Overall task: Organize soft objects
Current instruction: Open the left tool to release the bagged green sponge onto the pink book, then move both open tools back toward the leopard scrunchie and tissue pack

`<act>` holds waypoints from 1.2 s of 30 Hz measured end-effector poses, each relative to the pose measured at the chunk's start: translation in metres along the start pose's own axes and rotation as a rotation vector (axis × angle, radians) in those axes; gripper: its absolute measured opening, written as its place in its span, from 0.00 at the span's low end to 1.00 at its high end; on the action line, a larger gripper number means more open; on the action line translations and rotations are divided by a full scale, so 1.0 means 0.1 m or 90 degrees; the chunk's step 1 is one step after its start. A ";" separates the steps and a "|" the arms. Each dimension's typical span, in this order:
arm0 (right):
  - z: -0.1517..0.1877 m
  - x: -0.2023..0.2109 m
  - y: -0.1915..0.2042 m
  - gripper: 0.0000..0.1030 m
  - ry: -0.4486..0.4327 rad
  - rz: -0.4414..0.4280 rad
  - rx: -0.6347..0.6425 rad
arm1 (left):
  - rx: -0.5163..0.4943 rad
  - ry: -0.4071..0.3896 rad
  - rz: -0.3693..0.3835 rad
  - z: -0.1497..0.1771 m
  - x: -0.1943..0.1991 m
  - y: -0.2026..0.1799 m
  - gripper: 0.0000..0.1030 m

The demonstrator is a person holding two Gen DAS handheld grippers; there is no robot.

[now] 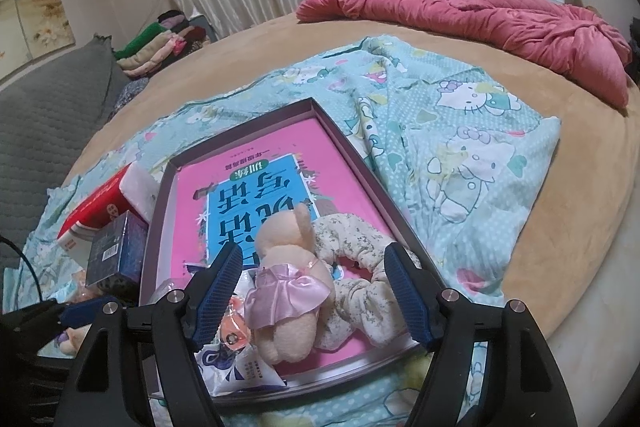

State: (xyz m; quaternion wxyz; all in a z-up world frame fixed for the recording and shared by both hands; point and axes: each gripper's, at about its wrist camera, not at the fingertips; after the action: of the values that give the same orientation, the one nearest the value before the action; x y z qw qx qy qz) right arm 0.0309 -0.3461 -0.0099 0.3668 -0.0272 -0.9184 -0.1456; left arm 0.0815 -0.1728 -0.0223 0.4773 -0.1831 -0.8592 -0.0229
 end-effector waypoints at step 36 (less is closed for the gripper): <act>-0.10 0.59 0.44 0.75 -0.078 -0.022 0.016 | 0.012 -0.071 -0.046 0.09 0.68 0.37 0.83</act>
State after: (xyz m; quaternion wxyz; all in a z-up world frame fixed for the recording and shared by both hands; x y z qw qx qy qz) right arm 0.0017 -0.3099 0.0479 0.3078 -0.0153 -0.9412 -0.1385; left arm 0.0541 -0.1163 0.0240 0.4294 -0.1482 -0.8906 -0.0219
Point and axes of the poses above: each gripper's, at about its wrist camera, not at the fingertips, and x roughly against the way its jaws point, y to its left, z to its underside, and after that the axes turned 3 degrees about -y, right-handed
